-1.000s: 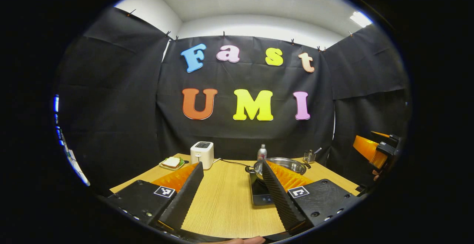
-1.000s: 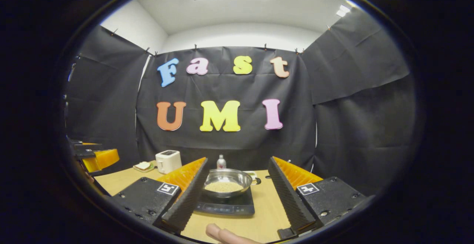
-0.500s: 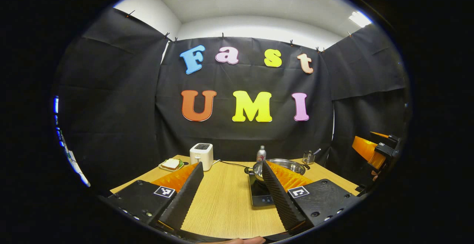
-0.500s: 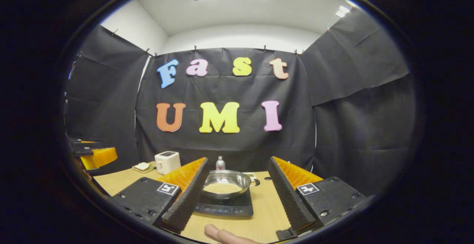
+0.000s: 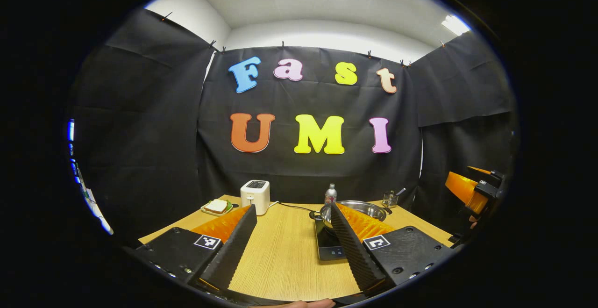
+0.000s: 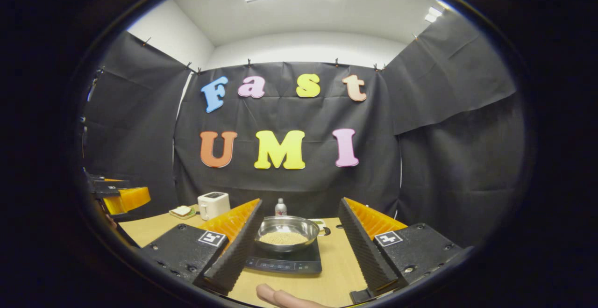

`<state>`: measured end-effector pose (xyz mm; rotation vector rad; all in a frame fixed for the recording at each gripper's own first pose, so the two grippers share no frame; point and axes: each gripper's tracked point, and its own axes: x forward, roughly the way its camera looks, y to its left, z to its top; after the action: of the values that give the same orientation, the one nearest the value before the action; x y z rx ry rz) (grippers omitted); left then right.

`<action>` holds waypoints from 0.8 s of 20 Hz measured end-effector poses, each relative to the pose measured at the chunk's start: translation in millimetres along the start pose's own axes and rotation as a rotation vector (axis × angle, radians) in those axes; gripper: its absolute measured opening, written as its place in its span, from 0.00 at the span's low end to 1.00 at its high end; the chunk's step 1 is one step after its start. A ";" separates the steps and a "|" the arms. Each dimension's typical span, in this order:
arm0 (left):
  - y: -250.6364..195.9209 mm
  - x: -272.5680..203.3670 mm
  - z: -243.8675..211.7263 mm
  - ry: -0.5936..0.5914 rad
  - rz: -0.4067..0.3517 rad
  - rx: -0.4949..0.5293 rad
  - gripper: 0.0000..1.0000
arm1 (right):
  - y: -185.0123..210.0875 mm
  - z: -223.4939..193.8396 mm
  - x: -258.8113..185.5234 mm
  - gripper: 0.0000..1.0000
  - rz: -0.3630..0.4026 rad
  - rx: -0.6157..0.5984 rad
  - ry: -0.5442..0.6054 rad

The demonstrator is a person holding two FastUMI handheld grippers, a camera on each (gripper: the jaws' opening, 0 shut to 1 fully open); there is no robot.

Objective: First push the handle of the pot to place it horizontally, then grasp the pot with both hands and set it on the induction cooktop.

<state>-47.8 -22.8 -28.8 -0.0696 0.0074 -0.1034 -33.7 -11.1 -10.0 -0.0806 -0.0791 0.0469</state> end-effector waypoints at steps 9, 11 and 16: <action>-0.4 0.4 -2.5 0.003 -0.005 -0.004 0.95 | -4.7 -4.4 1.8 0.99 -0.007 0.007 0.007; -1.0 0.8 -2.3 0.004 -0.006 -0.003 0.95 | -4.5 -4.5 1.4 0.99 -0.008 0.006 0.007; -1.7 2.7 -4.4 0.003 -0.003 0.003 0.95 | -8.0 -8.8 5.8 0.99 -0.008 0.005 0.009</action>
<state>-45.3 -25.1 -33.0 -0.0660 0.0103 -0.1062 -26.9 -19.5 -17.7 -0.0757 -0.0700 0.0382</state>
